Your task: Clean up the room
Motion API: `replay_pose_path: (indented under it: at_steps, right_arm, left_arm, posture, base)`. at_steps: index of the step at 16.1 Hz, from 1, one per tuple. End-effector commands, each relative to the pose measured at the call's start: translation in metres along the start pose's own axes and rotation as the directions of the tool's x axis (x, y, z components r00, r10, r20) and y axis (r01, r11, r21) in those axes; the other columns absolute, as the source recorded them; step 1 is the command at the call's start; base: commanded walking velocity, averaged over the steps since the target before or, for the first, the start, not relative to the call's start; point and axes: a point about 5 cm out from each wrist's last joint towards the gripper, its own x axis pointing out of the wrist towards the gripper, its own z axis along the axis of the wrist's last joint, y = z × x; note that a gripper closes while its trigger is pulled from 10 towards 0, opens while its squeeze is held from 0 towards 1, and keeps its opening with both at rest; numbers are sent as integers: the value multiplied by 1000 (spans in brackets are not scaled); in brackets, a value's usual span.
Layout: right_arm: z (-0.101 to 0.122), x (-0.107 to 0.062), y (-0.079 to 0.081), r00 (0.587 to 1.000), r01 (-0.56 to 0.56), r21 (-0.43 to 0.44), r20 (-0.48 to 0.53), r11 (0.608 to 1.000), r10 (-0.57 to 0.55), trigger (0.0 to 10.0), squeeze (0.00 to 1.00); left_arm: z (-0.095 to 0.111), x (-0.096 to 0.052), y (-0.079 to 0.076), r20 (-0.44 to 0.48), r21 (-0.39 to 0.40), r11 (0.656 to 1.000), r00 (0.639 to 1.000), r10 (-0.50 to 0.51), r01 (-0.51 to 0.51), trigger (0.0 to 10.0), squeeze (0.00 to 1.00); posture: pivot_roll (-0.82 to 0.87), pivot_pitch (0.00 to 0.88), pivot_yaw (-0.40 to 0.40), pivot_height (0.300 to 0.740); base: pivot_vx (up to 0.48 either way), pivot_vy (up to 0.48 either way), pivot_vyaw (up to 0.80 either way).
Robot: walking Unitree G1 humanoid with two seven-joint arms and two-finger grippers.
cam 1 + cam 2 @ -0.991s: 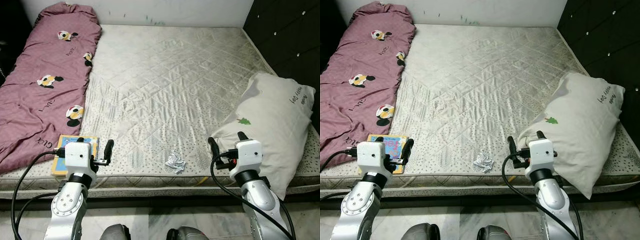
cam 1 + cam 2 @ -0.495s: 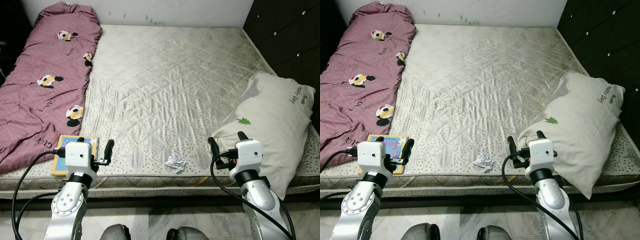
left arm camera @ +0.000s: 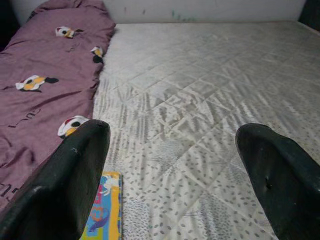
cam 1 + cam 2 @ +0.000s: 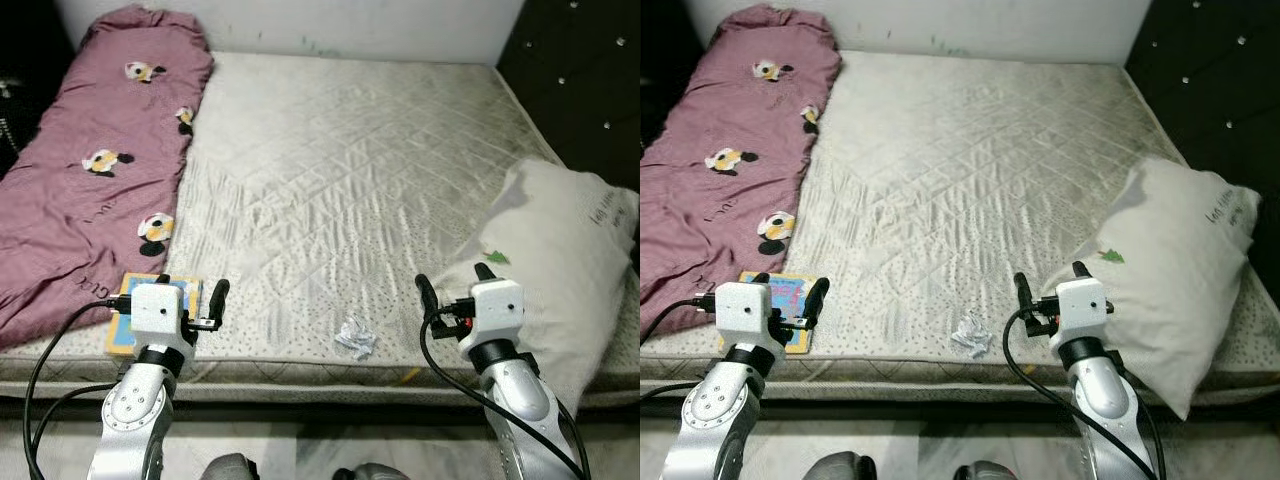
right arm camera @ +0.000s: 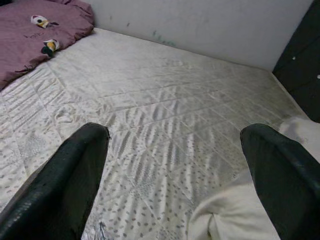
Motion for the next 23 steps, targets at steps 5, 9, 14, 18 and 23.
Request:
replay_pose_path:
  at_steps: [5, 9, 14, 18, 23]
  right_arm:
    - [-1, 0, -1, 1000, 3, -5, 0, 1000, -3, 10000, 0]
    - [-1, 0, -2, 1000, 5, -6, -1, 1000, -5, 10000, 0]
    - [-1, 1, -3, 1000, 19, 12, -7, 1000, -19, 10000, 0]
    - [-1, 1, -3, 1000, 11, 12, -5, 1000, -11, 10000, 0]
    - [0, 0, -3, 1000, 4, 11, -3, 1000, -4, 10000, 0]
  left_arm:
    - [-1, 1, 0, -5, -6, 1000, 1000, -10, 10, 10000, 0]
    - [-1, 1, 0, -6, -6, 1000, 1000, -7, 7, 10000, 0]
    - [1, 2, 6, -12, 11, 998, 998, 61, -61, 10000, 0]
    - [1, 2, 5, -12, 15, 998, 998, 60, -60, 10000, 0]
    - [0, 2, 4, -21, 9, 998, 998, 58, -58, 10000, 0]
  posture:
    - [-35, 77, -40, 740]
    - [-33, 74, -44, 740]
    - [-31, 92, -41, 740]
    - [-33, 104, -47, 740]
    - [-35, 103, -46, 686]
  base:
    - [302, 0, 0]
    - [222, 0, 0]
    - [0, 0, 0]
    - [0, 0, 0]
    - [0, 0, 0]
